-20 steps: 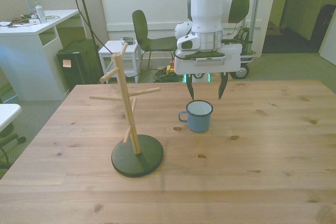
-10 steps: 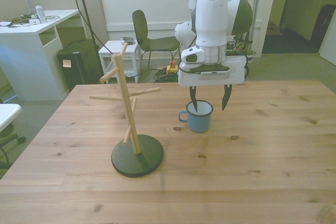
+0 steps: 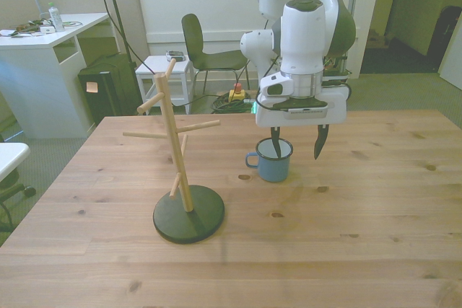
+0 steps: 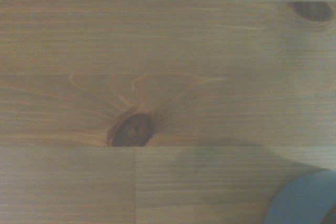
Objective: Hang the mug
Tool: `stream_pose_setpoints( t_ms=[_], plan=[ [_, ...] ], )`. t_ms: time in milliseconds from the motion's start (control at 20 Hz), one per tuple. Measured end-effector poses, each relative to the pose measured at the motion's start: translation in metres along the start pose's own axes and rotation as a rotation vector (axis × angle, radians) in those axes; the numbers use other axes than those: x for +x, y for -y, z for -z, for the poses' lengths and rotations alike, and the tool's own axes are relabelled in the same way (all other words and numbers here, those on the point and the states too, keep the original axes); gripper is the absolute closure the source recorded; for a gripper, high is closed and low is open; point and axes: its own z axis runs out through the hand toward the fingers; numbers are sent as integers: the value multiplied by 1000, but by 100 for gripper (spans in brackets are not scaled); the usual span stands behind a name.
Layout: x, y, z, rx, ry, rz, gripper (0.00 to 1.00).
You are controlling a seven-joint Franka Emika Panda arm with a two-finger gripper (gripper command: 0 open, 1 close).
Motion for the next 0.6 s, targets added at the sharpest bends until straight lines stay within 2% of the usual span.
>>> stream_pose_setpoints(
  t_ms=[50,600],
  plan=[
    [-2,3,-1,3,-2,-3,100],
    [-6,8,-6,5,-14,-26,100]
  ],
)
